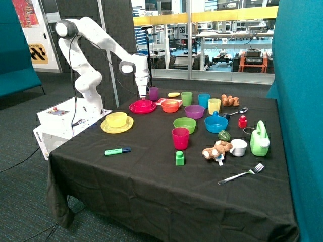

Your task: Place the bowls on the appropriate plate

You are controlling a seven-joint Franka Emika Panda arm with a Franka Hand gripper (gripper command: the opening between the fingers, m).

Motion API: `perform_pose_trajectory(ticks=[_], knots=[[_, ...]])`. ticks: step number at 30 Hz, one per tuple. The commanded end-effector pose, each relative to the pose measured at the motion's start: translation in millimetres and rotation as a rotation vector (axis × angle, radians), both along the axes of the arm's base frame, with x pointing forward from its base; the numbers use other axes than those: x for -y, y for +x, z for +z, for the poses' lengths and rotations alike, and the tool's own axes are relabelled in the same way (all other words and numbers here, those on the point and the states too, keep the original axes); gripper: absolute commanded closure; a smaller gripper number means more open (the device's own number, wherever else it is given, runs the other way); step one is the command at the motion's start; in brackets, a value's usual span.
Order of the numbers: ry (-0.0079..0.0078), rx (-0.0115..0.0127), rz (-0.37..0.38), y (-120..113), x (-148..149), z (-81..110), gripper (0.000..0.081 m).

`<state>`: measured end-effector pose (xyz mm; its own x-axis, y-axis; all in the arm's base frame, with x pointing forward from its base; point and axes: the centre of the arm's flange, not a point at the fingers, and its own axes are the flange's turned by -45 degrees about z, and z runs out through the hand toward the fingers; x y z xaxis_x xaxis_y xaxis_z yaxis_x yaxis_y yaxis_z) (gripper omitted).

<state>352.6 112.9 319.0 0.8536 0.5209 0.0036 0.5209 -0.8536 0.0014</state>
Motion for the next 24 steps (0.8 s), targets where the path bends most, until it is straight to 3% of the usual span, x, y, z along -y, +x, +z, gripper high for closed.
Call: perform_pose_trajectory(ticks=[1, 17, 24], knots=[[-0.0007, -0.0038, 0.006, 4.4, -4.2, 8.1, 0.0124], [-0.0007, -0.0038, -0.022, 35.0, -3.6, 41.2, 0.0182], [-0.0006, -0.0038, -0.066, 55.3, -4.2, 58.7, 0.0154]])
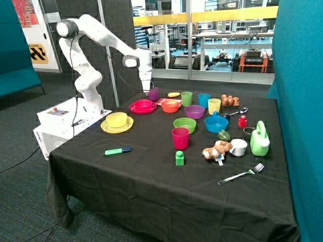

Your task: Place the bowls on the appropriate plate

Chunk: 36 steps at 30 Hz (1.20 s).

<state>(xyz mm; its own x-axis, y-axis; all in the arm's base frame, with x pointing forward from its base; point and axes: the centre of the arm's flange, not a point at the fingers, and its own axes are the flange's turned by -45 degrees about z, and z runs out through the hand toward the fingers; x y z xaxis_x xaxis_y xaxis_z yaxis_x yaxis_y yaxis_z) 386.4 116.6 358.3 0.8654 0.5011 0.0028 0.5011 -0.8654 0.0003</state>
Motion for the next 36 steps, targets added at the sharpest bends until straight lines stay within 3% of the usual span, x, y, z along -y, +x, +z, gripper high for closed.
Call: perform_pose_trajectory(ticks=[1, 9, 12, 25, 36], knots=[[-0.001, -0.0026, -0.047, 23.1, -0.7, 20.4, 0.0152], [-0.0009, -0.0027, -0.169, 44.9, 8.0, 29.2, 0.0103], [-0.0008, -0.0027, -0.215, 55.7, 15.0, 33.4, 0.0135], [-0.0008, -0.0027, -0.251, 67.3, 28.7, 40.2, 0.016], [-0.0007, -0.0027, -0.302, 69.4, 61.1, 30.9, 0.0174]])
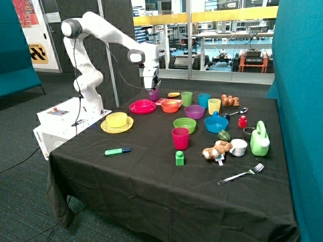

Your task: Place the bowls on the appropriate plate

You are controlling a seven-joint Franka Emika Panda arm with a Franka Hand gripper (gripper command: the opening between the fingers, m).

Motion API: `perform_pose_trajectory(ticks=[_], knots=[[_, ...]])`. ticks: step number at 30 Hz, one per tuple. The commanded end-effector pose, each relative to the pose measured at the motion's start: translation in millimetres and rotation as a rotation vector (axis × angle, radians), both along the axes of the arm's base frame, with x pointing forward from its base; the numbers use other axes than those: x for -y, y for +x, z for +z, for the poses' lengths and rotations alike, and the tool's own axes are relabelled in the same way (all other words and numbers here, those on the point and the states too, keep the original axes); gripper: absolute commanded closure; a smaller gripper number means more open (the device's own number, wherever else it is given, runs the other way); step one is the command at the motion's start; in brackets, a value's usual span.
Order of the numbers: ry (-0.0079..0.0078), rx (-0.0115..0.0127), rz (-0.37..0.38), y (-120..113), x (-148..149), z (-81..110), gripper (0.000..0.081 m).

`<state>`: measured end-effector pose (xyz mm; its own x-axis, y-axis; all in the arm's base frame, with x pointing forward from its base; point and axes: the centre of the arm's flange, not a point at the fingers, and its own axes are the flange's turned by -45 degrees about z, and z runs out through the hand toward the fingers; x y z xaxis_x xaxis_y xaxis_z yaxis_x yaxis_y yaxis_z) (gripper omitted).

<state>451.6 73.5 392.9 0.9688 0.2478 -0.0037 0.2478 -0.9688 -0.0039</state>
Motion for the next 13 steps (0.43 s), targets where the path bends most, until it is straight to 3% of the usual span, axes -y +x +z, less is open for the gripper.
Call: perform_pose_trajectory(ticks=[1, 13], knots=[[-0.0029, 0.0045, -0.025, 4.9, 18.9, -4.1, 0.0177], [-0.0027, 0.0046, 0.064, 18.3, 13.2, 2.4, 0.0182]])
